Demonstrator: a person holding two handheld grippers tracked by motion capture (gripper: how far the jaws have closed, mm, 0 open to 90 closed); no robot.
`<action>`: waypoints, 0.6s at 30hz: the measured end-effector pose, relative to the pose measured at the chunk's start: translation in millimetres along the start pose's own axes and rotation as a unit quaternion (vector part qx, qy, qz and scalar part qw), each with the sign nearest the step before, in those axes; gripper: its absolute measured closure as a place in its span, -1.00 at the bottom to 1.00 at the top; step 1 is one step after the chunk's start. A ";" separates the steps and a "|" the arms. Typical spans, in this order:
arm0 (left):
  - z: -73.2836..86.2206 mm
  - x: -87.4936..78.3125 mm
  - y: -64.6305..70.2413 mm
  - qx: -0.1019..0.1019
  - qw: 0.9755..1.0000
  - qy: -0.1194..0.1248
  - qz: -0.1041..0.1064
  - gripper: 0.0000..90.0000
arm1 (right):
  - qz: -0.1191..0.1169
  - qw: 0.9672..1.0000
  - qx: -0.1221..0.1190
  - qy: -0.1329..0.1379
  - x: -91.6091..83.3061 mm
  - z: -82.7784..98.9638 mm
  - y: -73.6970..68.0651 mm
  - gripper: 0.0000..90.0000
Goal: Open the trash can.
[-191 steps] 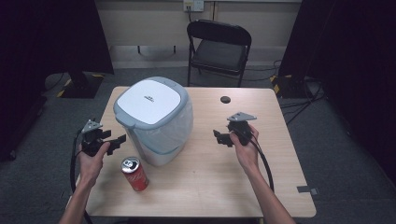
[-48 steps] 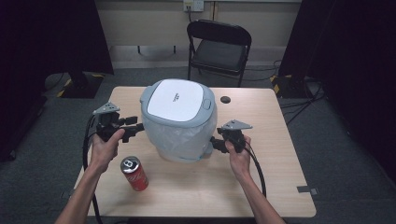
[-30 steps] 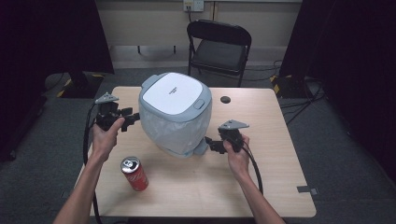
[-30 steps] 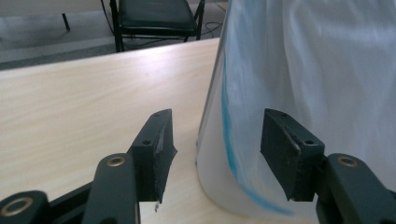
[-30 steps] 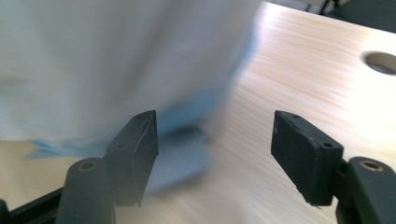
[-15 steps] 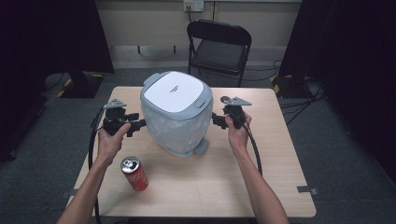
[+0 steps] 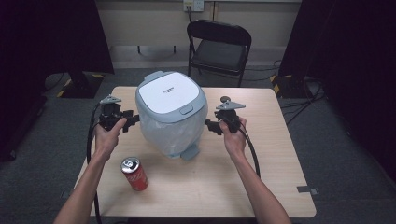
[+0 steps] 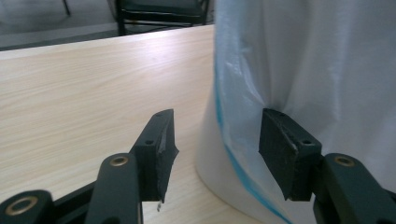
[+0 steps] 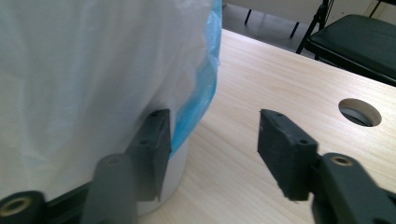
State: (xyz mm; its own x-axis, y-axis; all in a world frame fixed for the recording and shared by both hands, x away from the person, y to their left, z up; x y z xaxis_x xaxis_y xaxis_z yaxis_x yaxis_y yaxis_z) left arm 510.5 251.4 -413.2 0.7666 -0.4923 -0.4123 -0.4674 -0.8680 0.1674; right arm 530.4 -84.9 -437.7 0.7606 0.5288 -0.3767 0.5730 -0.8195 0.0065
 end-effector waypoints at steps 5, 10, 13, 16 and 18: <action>2.8 10.3 -6.1 0.000 1.000 -0.005 -0.009 0.05 | 0.021 1.000 0.012 0.006 13.0 -4.0 19.6 0.02; 1.2 22.1 -12.5 -0.008 1.000 0.002 -0.003 0.08 | 0.010 0.998 0.033 0.046 34.5 -16.5 27.1 -0.11; -3.4 27.0 -8.8 0.003 1.000 0.003 -0.004 0.26 | -0.012 0.998 0.033 0.054 39.5 -22.9 21.2 -0.16; -6.1 28.5 -1.0 0.016 1.000 -0.005 0.000 0.42 | -0.057 0.996 0.043 0.061 37.6 -26.6 12.1 0.16; -6.3 28.6 0.9 0.019 1.000 -0.006 0.002 0.45 | -0.060 0.996 0.035 0.058 33.0 -26.3 10.3 0.28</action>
State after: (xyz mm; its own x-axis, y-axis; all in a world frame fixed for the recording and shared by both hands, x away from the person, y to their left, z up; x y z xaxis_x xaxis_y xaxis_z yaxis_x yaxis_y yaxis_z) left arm 534.7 236.1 -419.2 0.7594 -0.4946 -0.4228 -0.4867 -0.8630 0.1354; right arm 569.4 -70.1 -425.7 0.7204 0.6421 -0.2622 0.6419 -0.7604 -0.0986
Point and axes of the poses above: each handheld gripper's, and its own axes: x roughly forward along the jaws, z roughly out of its underside, y roughly to its right, the point moved 6 cm from there along x, roughly forward along the jaws, and after that the axes turned 9 degrees about y, right-handed, at the moved point
